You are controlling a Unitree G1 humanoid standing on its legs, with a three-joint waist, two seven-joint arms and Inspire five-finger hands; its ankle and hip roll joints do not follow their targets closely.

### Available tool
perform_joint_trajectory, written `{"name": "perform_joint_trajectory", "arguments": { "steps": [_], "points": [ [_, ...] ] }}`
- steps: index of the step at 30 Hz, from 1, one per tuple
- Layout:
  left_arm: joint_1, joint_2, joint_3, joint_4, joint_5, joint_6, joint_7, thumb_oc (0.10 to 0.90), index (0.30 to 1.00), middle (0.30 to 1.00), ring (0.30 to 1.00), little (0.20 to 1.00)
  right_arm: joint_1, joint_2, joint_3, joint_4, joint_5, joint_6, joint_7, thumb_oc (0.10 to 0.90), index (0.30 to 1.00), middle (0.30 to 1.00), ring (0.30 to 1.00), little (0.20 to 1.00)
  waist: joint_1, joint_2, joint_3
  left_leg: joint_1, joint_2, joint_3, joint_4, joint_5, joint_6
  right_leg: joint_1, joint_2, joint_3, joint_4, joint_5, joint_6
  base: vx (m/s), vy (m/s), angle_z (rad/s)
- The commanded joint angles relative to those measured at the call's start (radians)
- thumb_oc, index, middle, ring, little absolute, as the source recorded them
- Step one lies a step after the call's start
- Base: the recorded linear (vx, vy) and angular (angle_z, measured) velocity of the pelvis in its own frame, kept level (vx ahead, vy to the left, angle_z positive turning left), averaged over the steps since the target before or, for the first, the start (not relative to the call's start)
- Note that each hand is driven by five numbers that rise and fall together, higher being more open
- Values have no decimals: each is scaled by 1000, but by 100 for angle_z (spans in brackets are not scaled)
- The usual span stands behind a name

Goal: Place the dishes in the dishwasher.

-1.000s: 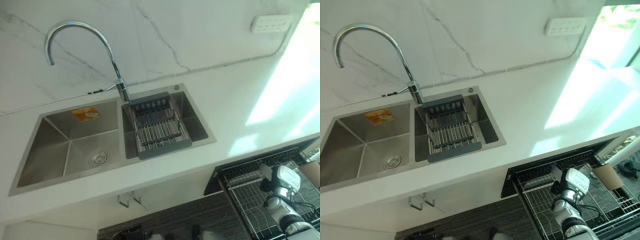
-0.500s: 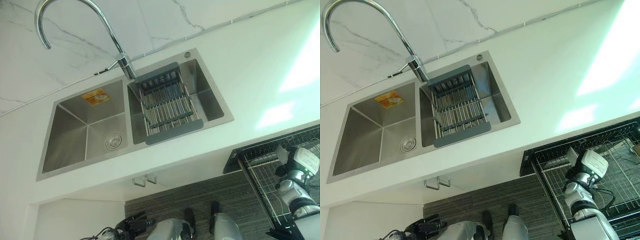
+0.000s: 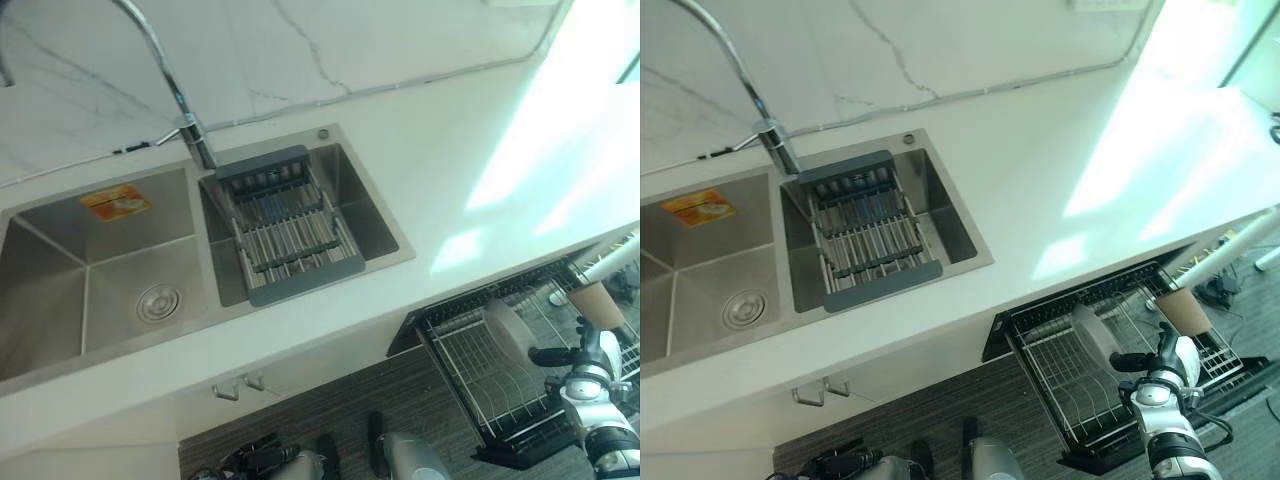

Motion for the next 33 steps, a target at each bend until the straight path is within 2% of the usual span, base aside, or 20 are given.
{"name": "perform_joint_trajectory", "arguments": {
  "steps": [1, 3, 4, 5, 6, 10, 14, 15, 16, 17, 20, 24, 26, 29, 33],
  "points": [
    [47, 9, 1, -17, 37, -8, 7, 800, 900, 900, 900, 900, -58, -63, -37, -42, 130, -37, 64, 800, 900, 900, 900, 900, 2, 1, -60, -16, 56, -64, 68, -128, -82, 30, -18, 13, 45, -128, 107, -5, 60, -17],
    [52, 2, 16, -9, 42, -12, 10, 800, 900, 900, 900, 900, -38, -51, -72, -92, 151, -47, 99, 800, 900, 900, 900, 900, -3, -9, -58, 1, 34, -84, 68, -135, -75, 41, -6, 44, 45, -129, 107, 28, 93, -27],
    [55, -3, 25, -10, 39, -12, 12, 800, 900, 900, 900, 900, -34, -47, -82, -112, 172, -42, 118, 800, 900, 900, 900, 900, 0, -16, -57, 11, 8, -111, 68, -139, -68, 46, 1, 72, 45, -127, 107, 66, 125, -22],
    [66, -8, 38, -17, 30, -13, 16, 800, 900, 900, 900, 900, -34, -46, -88, -133, 178, -39, 140, 800, 900, 900, 900, 900, 12, -22, -54, 17, -24, -182, 68, -138, -63, 55, 11, 110, 45, -125, 103, 73, 165, -50],
    [80, -25, 53, -19, 19, -23, 26, 800, 900, 900, 900, 900, -34, -44, -106, -193, 201, -14, 185, 800, 900, 900, 900, 900, 17, -27, -49, 18, -36, -215, 68, -133, -59, 63, 22, 134, 45, -121, 101, 43, 179, -128],
    [82, -44, 56, -13, 22, -35, 41, 800, 900, 900, 900, 900, -13, -3, -150, -290, 216, 0, 203, 800, 900, 900, 900, 900, 6, -39, -41, 24, -41, -227, 68, -141, -48, 55, 28, 147, 45, -95, 112, -29, 150, -122],
    [81, -49, 53, 5, 63, -57, 54, 800, 900, 900, 900, 900, 8, 21, -176, -396, 166, -1, 158, 800, 900, 900, 900, 900, -9, -53, -31, 23, -38, -225, 68, -145, -41, 19, 19, 140, 45, -56, 131, -71, 106, -27],
    [84, -50, 54, 9, 64, -67, 62, 800, 900, 900, 900, 900, 5, 28, -178, -419, 187, -15, 172, 800, 900, 900, 900, 900, -5, -56, -27, 25, -33, -214, 68, -146, -42, 14, 5, 101, 45, -47, 136, -131, 50, -41],
    [91, -48, 65, 8, 57, -82, 77, 800, 900, 900, 900, 900, -6, 42, -178, -461, 196, -31, 185, 800, 900, 900, 900, 900, 7, -56, -15, 30, -12, -181, 68, -148, -42, 24, -23, 21, 45, -38, 142, -188, 7, -57],
    [91, -46, 73, 12, 52, -93, 81, 800, 900, 900, 900, 900, -13, 55, -174, -494, 193, -48, 172, 800, 900, 900, 900, 900, 15, -54, -12, 27, 3, -163, 68, -149, -38, 31, -39, -2, 45, -41, 144, -207, -46, -83],
    [74, -42, 78, 27, 64, -105, 89, 800, 900, 900, 900, 900, -23, 76, -176, -572, 163, -128, 122, 800, 900, 900, 900, 900, 32, -45, -13, 6, 40, -132, 68, -137, -31, 72, -94, -28, 45, -66, 149, -158, -120, -73],
    [46, -29, 73, 43, 70, -93, 108, 800, 900, 900, 900, 900, -41, 89, -160, -623, 117, -152, 75, 800, 900, 900, 900, 900, 47, -50, -19, -2, 71, -107, 68, -138, -39, 84, -139, -51, 45, -87, 162, -57, -187, -33],
    [44, -28, 80, 49, 71, -86, 118, 800, 900, 900, 900, 900, -40, 77, -163, -646, 87, -140, 42, 800, 900, 900, 900, 900, 49, -56, -29, 0, 86, -92, 68, -137, -51, 85, -140, -64, 45, -101, 158, 47, -241, -26],
    [46, -33, 92, 66, 95, -84, 118, 800, 900, 900, 900, 900, -34, 65, -180, -655, 129, -116, 33, 800, 900, 900, 900, 900, 44, -61, -40, 8, 115, -74, 68, -131, -71, 87, -124, -64, 45, -120, 145, 63, -235, 0],
    [66, -56, 76, 90, 121, -113, 109, 800, 900, 900, 900, 900, -15, 52, -222, -654, 156, -109, 18, 800, 900, 900, 900, 900, 37, -63, -52, 20, 146, -65, 68, -121, -100, 103, -104, -79, 45, -147, 119, 130, -256, -1]
  ]
}}
